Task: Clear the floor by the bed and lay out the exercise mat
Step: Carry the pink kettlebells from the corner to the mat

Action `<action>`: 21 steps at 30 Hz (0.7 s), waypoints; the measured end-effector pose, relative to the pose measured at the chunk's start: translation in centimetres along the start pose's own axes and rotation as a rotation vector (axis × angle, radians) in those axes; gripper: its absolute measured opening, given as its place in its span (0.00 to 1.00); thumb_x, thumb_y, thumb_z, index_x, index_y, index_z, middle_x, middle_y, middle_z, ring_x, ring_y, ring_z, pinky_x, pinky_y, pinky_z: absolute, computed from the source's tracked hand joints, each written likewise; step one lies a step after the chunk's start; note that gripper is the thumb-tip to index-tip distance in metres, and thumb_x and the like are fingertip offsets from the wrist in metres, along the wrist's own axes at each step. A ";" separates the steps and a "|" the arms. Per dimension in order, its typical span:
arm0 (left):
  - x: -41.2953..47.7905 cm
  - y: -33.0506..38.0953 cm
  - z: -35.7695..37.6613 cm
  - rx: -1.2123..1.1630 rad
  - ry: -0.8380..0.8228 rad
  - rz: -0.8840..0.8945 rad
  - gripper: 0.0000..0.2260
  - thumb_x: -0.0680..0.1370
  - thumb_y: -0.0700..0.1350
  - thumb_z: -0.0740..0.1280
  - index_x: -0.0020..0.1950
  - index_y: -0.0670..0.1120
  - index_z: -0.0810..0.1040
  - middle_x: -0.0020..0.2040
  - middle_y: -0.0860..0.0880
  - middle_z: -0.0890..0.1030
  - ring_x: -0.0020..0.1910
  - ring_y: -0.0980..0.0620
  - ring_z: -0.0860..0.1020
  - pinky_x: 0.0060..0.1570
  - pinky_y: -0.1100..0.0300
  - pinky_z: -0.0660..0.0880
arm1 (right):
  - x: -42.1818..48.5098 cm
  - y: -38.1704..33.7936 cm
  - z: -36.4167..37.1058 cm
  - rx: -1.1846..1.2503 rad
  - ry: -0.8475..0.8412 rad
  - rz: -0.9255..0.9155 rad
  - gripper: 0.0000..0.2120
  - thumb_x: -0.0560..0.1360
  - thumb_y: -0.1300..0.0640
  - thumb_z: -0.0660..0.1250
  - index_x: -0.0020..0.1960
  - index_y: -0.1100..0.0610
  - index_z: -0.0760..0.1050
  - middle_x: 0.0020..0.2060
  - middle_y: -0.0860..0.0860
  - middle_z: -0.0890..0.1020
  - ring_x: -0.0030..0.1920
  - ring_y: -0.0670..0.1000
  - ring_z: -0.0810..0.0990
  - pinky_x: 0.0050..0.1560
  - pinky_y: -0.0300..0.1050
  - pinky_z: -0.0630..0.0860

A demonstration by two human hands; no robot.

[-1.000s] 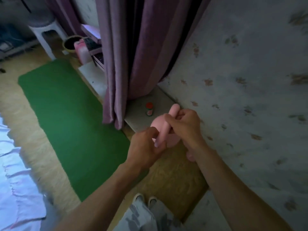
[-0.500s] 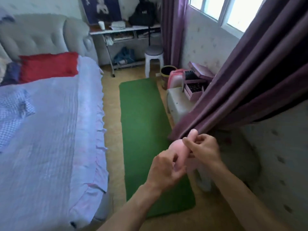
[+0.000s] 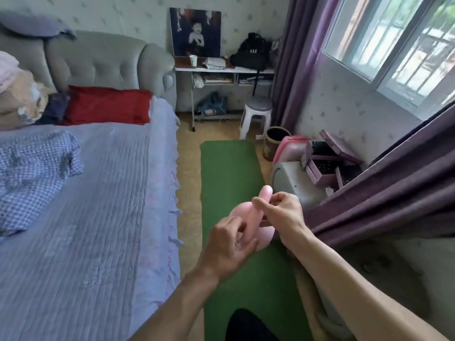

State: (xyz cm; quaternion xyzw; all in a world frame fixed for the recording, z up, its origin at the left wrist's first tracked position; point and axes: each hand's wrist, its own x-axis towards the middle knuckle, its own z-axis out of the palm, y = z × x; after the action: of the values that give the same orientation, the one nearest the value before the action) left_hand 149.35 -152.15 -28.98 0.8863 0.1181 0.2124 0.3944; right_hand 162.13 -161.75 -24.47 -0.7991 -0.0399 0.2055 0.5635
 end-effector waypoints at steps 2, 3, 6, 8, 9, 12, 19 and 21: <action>1.6 -1.3 -0.9 -0.071 0.020 -0.037 0.17 0.74 0.59 0.71 0.48 0.46 0.79 0.43 0.52 0.80 0.39 0.60 0.77 0.36 0.73 0.69 | 2.1 -1.1 2.0 -0.018 -0.022 -0.005 0.15 0.68 0.56 0.79 0.45 0.63 0.77 0.36 0.59 0.86 0.32 0.56 0.87 0.39 0.58 0.86; 2.5 -2.1 -1.2 -0.086 0.029 -0.057 0.19 0.74 0.62 0.69 0.49 0.46 0.79 0.43 0.52 0.80 0.40 0.61 0.78 0.36 0.73 0.69 | 3.3 -1.6 2.9 -0.023 -0.037 -0.005 0.15 0.68 0.56 0.79 0.45 0.63 0.77 0.36 0.58 0.86 0.32 0.56 0.87 0.39 0.58 0.86; 6.6 -4.9 -1.9 -0.052 0.048 -0.117 0.21 0.73 0.65 0.68 0.49 0.48 0.79 0.43 0.54 0.81 0.41 0.59 0.78 0.36 0.64 0.75 | 8.1 -2.8 5.7 -0.014 -0.069 0.004 0.15 0.68 0.56 0.79 0.44 0.63 0.77 0.36 0.59 0.86 0.32 0.55 0.87 0.40 0.58 0.86; 9.7 -7.2 -2.0 -0.013 0.052 -0.149 0.16 0.72 0.60 0.70 0.50 0.49 0.79 0.44 0.55 0.81 0.42 0.58 0.79 0.38 0.60 0.77 | 12.0 -3.4 7.6 -0.001 -0.107 0.013 0.14 0.69 0.57 0.79 0.44 0.63 0.77 0.36 0.59 0.86 0.31 0.56 0.87 0.40 0.59 0.86; 11.1 -8.0 -2.1 -0.006 0.051 -0.166 0.15 0.71 0.58 0.70 0.50 0.49 0.79 0.45 0.55 0.82 0.42 0.58 0.79 0.39 0.60 0.77 | 13.5 -3.7 8.4 0.000 -0.119 0.016 0.14 0.69 0.57 0.79 0.44 0.63 0.77 0.36 0.59 0.86 0.31 0.55 0.87 0.40 0.59 0.86; 16.6 -10.6 -2.4 0.024 0.064 -0.231 0.14 0.70 0.56 0.69 0.50 0.49 0.79 0.44 0.56 0.82 0.42 0.59 0.79 0.40 0.59 0.78 | 19.7 -5.2 10.9 -0.001 -0.165 0.022 0.14 0.68 0.56 0.78 0.45 0.63 0.77 0.38 0.58 0.86 0.31 0.55 0.87 0.40 0.58 0.86; 28.6 -15.8 -3.5 0.054 0.125 -0.347 0.14 0.69 0.57 0.67 0.47 0.49 0.78 0.42 0.55 0.82 0.41 0.55 0.80 0.39 0.55 0.78 | 31.5 -11.3 15.5 -0.070 -0.239 -0.026 0.14 0.68 0.55 0.77 0.45 0.61 0.76 0.40 0.57 0.86 0.35 0.55 0.88 0.41 0.54 0.86; 31.9 -17.1 -4.3 0.038 0.131 -0.373 0.13 0.69 0.56 0.68 0.46 0.49 0.77 0.42 0.55 0.82 0.41 0.56 0.80 0.39 0.54 0.79 | 34.6 -13.0 17.1 -0.069 -0.252 -0.030 0.14 0.67 0.54 0.78 0.45 0.60 0.76 0.40 0.57 0.86 0.35 0.55 0.88 0.41 0.54 0.86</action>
State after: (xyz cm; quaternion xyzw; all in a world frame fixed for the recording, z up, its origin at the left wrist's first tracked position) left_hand 174.70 -126.02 -30.22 0.8406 0.3097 0.1907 0.4014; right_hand 189.54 -131.69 -27.15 -0.7852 -0.1295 0.2942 0.5292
